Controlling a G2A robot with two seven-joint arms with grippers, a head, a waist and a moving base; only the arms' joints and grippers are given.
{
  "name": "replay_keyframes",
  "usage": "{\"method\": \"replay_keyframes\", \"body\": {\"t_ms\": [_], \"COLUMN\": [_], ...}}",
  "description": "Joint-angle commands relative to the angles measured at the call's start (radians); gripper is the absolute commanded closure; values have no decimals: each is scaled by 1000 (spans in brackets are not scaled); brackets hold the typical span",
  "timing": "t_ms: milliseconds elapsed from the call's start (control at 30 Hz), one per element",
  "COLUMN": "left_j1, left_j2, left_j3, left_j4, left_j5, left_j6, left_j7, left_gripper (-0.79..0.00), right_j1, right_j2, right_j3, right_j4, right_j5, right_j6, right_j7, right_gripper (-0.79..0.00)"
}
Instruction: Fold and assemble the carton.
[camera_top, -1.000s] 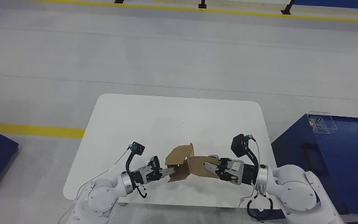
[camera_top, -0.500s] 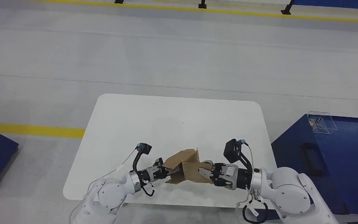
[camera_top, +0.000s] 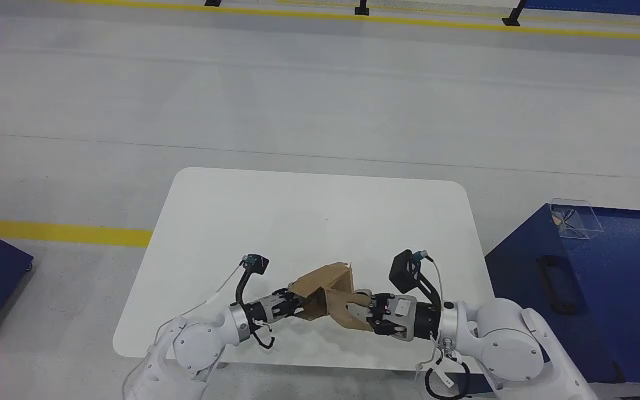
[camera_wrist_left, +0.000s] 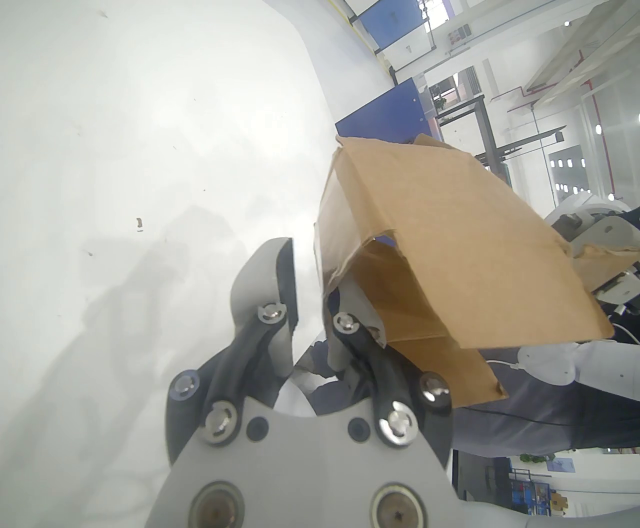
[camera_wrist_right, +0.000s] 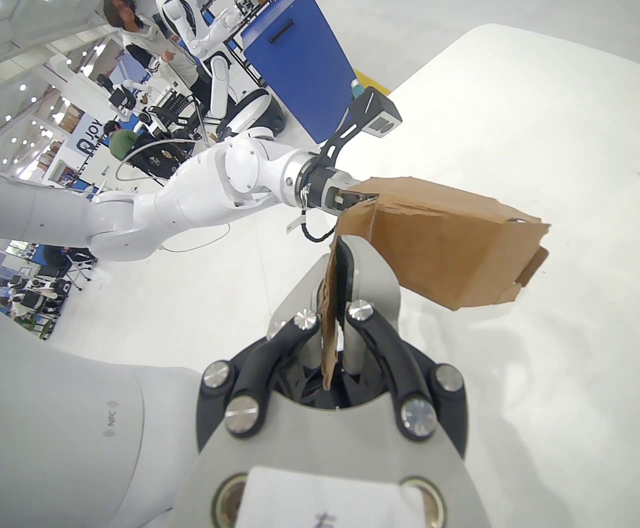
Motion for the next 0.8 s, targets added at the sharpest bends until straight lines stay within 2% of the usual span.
{"method": "replay_keyframes", "body": {"t_ms": [0,200,233,267,400,467,633,700,767], "left_j1": [4,16,18,19,17,13,-8,-12,-12], "left_j2": [3,11,12,13,16,19,27,34,34], "left_j3": [-7,-24,-25,-26,-41,-46,-87,-110,-110], "left_j4": [-4,-22,-24,-24,-5,5,52,22,22], "left_j5": [-5,-17,-22,-30,-125,-193,-400,-405,-405], "left_j6": [-2,-9,-10,-10,-8,-29,-7,-49,-49], "left_j7": [-8,-19,-20,-24,-56,-118,-232,-260,-260], "left_gripper": [0,0,0,0,0,0,0,0,0], "right_j1": [5,15,16,17,18,18,18,18,18], "right_j2": [0,3,2,2,2,2,2,2,2], "right_j3": [-4,-11,-13,-16,-16,-16,-16,-16,-13], "right_j4": [1,1,3,6,7,7,7,7,2], "right_j5": [-1,-4,6,25,27,27,27,27,20], "right_j6": [5,21,26,27,27,27,27,27,28], "right_j7": [0,9,2,1,6,6,6,6,-8], "right_gripper": [0,0,-142,-785,-785,-785,-785,-785,-785]}}
